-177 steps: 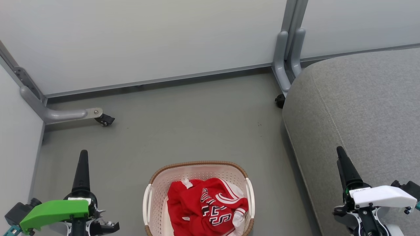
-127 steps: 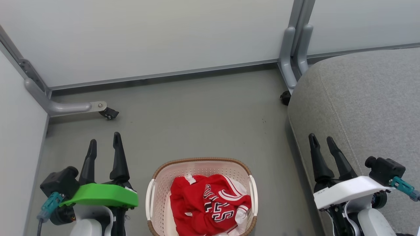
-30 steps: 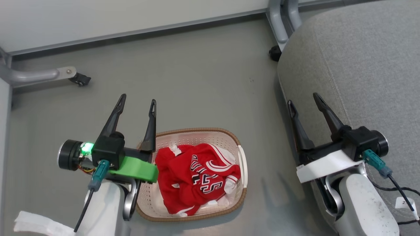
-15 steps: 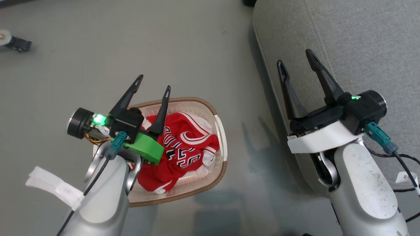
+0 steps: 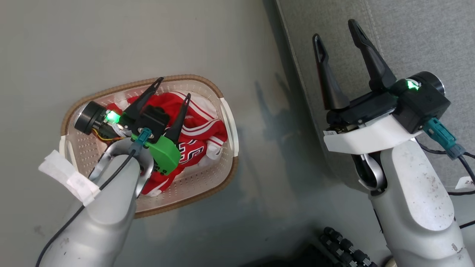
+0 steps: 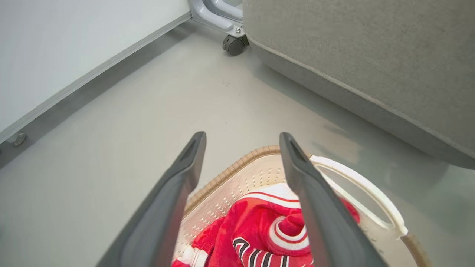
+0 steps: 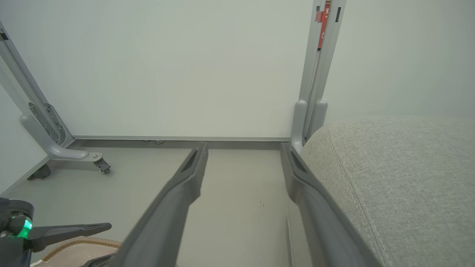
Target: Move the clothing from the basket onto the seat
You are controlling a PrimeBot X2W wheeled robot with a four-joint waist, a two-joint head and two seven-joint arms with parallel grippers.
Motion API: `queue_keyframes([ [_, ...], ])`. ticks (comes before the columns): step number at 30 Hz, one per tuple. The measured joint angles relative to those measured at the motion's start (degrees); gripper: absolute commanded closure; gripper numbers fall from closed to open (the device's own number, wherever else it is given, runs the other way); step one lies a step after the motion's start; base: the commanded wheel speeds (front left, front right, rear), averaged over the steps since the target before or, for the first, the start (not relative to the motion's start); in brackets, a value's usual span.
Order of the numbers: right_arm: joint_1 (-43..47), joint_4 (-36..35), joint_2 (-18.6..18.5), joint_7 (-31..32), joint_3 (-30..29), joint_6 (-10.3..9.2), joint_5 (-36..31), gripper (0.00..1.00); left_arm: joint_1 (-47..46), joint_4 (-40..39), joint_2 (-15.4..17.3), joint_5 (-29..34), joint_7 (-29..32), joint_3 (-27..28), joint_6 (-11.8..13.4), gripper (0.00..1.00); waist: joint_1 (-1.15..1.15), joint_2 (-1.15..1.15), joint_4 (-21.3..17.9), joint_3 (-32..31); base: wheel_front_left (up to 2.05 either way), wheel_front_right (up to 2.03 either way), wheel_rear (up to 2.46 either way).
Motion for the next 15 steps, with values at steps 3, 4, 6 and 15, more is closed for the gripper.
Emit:
queue_keyframes([
  [3, -1.0, -0.3, 0.0, 0.0, 0.3, 0.0, 0.2, 0.0, -1.8, 3.0, 0.6, 0.0, 0.0, -2.5, 0.0, 0.0, 0.0, 0.0, -0.5, 2.6, 0.0, 0.0, 0.0],
  [4, -1.3, -0.3, 0.0, 0.0, 0.4, 0.0, 0.3, 0.0, -2.2, 4.0, 0.8, 0.0, 0.0, -3.3, 0.0, 0.0, 0.0, 0.0, -0.6, 3.3, 0.0, 0.0, 0.0],
  [6, -1.6, -0.4, 0.0, 0.0, 0.6, 0.0, 0.4, 0.0, -3.3, 5.9, 1.2, -0.2, 0.0, -4.9, 0.0, 0.0, 0.0, 0.0, -0.9, 4.7, 0.0, 0.0, 0.0],
  [15, -2.6, -1.2, 0.0, 0.0, 0.6, 0.0, 0.4, 0.0, -7.6, 15.1, 2.3, -1.6, 0.0, -12.0, 0.0, 0.0, 0.0, 0.0, -1.9, 9.8, 0.0, 0.0, 0.0],
])
